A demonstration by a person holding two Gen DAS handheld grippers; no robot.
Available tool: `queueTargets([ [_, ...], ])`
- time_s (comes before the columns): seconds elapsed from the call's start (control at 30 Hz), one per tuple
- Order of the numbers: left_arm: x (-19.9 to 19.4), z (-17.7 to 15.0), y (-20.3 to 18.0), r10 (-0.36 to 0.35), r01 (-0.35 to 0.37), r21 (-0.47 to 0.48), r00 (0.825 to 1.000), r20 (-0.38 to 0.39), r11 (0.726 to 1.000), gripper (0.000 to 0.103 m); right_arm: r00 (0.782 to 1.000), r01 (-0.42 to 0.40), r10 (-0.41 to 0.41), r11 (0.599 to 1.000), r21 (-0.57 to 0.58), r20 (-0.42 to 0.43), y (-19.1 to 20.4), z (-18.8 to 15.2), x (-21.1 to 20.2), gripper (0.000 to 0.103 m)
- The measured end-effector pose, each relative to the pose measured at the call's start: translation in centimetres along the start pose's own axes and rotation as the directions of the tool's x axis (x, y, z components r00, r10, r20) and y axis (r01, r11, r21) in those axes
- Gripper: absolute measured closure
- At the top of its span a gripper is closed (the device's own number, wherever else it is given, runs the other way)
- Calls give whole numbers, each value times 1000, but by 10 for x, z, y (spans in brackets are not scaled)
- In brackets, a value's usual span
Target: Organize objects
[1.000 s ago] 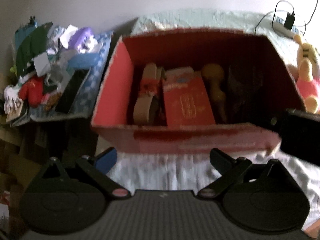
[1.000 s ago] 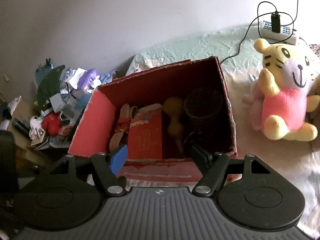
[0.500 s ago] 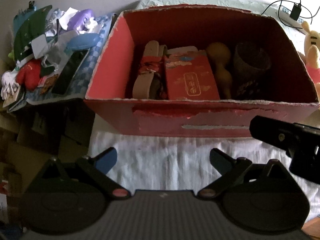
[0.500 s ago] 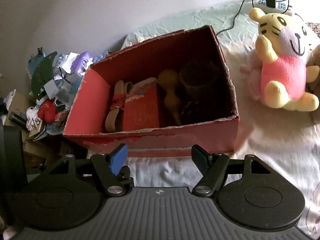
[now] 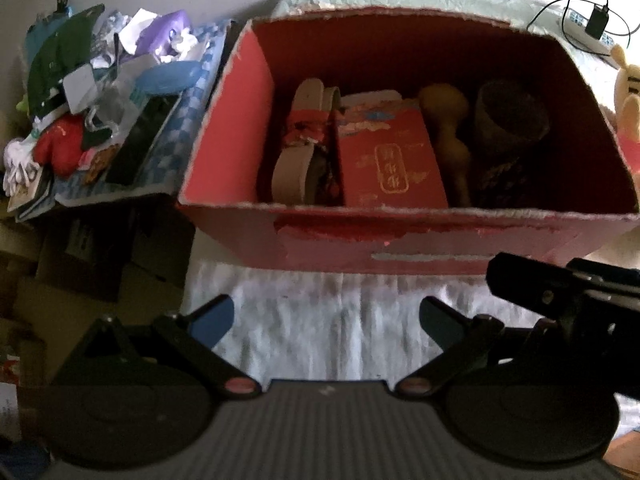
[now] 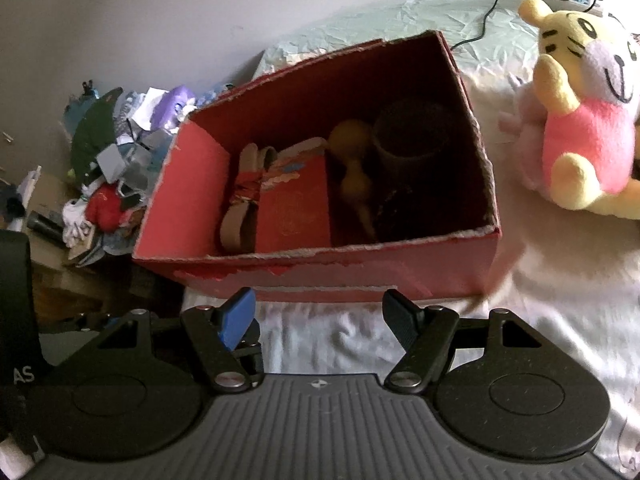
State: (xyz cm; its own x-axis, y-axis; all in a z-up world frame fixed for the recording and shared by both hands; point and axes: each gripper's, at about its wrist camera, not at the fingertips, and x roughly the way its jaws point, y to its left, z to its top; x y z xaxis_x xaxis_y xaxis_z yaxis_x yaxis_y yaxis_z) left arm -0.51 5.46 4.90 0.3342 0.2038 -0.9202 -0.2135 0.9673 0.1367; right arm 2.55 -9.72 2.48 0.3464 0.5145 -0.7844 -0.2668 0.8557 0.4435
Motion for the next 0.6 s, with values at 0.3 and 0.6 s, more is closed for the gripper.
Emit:
queueTargets([
  [0.3, -36, 25, 4, -16, 14, 33, 999, 38, 999, 3, 999, -41, 41, 999, 13, -3, 6, 26, -22, 30],
  [0.6, -49, 59, 0, 5, -10, 44, 996, 93, 999, 3, 998, -18, 18, 1000, 1, 60, 13, 56, -31, 29],
])
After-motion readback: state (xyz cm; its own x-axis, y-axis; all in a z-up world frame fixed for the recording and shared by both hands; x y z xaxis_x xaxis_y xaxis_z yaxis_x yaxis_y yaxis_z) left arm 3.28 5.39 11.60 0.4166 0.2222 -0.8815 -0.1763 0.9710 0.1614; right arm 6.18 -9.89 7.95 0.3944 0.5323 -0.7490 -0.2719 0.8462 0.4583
